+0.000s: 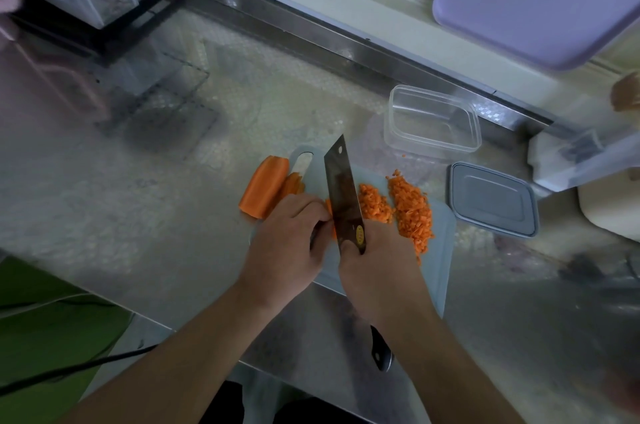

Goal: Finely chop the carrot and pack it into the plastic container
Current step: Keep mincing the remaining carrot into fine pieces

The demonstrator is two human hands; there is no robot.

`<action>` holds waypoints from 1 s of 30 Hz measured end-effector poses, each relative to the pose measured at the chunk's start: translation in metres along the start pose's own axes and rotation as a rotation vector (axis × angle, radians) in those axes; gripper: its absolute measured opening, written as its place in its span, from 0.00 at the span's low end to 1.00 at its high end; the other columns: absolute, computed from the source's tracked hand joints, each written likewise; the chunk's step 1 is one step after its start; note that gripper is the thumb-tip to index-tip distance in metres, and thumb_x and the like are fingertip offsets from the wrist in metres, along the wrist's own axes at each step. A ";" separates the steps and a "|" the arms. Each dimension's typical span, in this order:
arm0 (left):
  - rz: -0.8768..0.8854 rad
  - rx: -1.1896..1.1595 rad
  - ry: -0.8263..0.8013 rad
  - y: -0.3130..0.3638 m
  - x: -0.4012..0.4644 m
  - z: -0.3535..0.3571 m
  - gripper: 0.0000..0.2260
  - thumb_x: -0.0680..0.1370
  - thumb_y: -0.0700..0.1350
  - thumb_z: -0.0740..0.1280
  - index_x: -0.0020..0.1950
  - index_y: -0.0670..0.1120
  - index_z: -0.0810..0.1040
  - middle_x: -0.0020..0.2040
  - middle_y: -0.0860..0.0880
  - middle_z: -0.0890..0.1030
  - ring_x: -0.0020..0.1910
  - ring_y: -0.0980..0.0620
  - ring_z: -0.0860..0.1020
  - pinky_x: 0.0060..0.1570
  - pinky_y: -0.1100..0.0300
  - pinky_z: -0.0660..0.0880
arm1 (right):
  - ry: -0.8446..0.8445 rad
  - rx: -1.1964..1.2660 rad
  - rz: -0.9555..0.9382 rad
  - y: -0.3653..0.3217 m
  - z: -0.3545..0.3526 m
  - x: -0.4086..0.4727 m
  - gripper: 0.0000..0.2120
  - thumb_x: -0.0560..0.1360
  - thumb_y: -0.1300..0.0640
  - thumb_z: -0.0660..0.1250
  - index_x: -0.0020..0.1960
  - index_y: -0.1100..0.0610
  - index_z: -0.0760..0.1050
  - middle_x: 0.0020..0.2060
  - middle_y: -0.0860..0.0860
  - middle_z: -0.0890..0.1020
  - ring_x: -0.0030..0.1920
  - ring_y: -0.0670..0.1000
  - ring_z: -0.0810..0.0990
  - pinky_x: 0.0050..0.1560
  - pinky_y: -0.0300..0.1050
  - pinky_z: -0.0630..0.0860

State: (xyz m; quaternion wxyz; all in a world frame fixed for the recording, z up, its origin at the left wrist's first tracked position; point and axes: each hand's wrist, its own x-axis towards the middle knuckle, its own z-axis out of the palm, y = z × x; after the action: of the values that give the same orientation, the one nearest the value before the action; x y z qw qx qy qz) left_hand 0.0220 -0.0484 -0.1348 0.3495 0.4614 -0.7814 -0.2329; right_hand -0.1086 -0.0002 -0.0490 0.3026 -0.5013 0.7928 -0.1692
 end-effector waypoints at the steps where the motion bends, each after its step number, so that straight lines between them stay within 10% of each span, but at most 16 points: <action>1: 0.002 0.003 -0.001 0.000 0.000 0.000 0.02 0.80 0.40 0.73 0.48 0.46 0.82 0.48 0.53 0.80 0.49 0.54 0.77 0.48 0.53 0.77 | -0.007 0.005 0.004 0.001 0.001 0.000 0.12 0.79 0.58 0.61 0.36 0.52 0.69 0.30 0.48 0.74 0.31 0.50 0.73 0.30 0.45 0.69; 30: -0.020 -0.047 -0.014 0.002 0.002 -0.007 0.08 0.85 0.46 0.65 0.54 0.44 0.82 0.53 0.52 0.80 0.53 0.52 0.79 0.52 0.52 0.79 | 0.051 0.018 0.011 0.003 -0.002 0.013 0.15 0.80 0.55 0.62 0.35 0.46 0.66 0.28 0.45 0.73 0.27 0.45 0.72 0.29 0.36 0.64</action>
State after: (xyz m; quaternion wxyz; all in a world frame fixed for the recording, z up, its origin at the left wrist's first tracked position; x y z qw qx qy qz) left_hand 0.0254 -0.0497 -0.1288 0.3527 0.4591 -0.7735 -0.2580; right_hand -0.1160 -0.0104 -0.0534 0.2879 -0.4896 0.8015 -0.1873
